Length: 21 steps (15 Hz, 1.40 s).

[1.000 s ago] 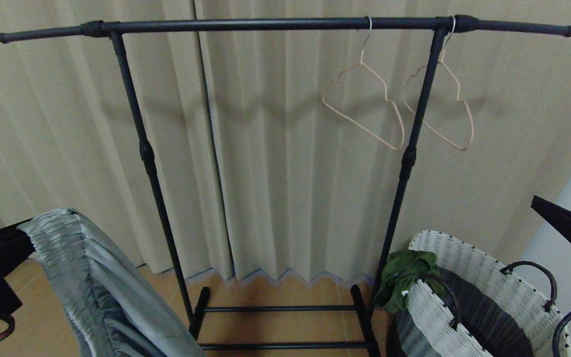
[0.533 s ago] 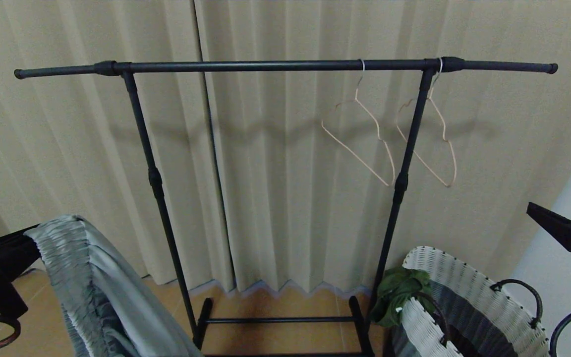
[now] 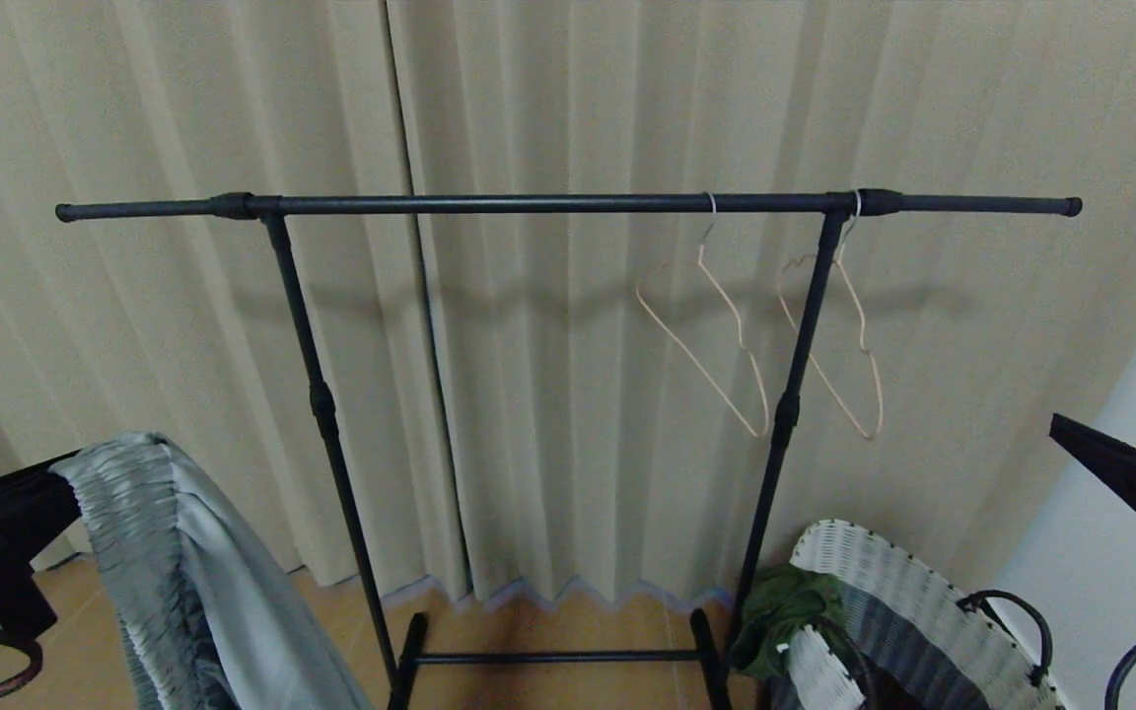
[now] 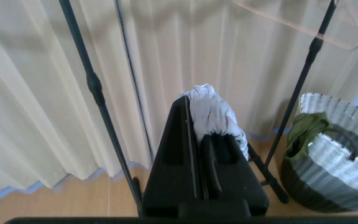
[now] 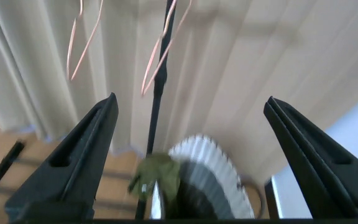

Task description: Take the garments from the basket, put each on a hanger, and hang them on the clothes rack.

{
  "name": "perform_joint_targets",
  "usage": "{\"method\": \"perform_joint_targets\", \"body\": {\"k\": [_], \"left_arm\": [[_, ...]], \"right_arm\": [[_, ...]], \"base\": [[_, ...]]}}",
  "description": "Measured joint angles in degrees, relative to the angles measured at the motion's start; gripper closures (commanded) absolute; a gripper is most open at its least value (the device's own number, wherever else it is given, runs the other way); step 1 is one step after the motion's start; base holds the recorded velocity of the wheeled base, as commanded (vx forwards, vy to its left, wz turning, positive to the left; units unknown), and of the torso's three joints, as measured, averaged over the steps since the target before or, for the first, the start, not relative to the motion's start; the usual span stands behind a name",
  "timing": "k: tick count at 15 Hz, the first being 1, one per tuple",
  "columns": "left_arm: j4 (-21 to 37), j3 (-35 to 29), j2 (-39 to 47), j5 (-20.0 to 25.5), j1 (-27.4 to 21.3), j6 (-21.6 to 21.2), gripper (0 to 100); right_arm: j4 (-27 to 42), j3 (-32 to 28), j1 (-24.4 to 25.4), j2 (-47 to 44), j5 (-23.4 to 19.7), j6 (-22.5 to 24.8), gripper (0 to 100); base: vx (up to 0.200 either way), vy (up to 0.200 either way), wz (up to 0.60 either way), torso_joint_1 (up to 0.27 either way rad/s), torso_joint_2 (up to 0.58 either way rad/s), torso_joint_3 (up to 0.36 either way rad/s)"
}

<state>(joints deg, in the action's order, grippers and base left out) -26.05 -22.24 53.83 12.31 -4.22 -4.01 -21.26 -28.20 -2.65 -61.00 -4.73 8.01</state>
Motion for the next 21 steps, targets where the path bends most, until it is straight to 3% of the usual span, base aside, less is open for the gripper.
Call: {"method": "perform_joint_targets", "body": {"k": [3, 5, 21], "left_arm": [[-0.1, 0.2, 0.3, 0.0, 0.0, 0.3, 100], [-0.1, 0.1, 0.4, 0.0, 0.0, 0.2, 100], [-0.1, 0.1, 0.9, 0.0, 0.0, 0.0, 100]], "right_arm": [[11.6, -4.4, 0.0, 0.0, 0.0, -0.1, 0], [13.5, -5.5, 0.0, 0.0, 0.5, -0.1, 0], [13.1, -6.8, 0.4, -1.3, 2.6, -0.1, 0]], "base": [[0.0, 0.0, 0.0, 0.071, -0.17, -0.095], [0.0, 0.0, 0.0, 0.009, -0.03, -0.016], [0.175, 0.0, 0.0, 0.004, 0.0, 0.0]]}}
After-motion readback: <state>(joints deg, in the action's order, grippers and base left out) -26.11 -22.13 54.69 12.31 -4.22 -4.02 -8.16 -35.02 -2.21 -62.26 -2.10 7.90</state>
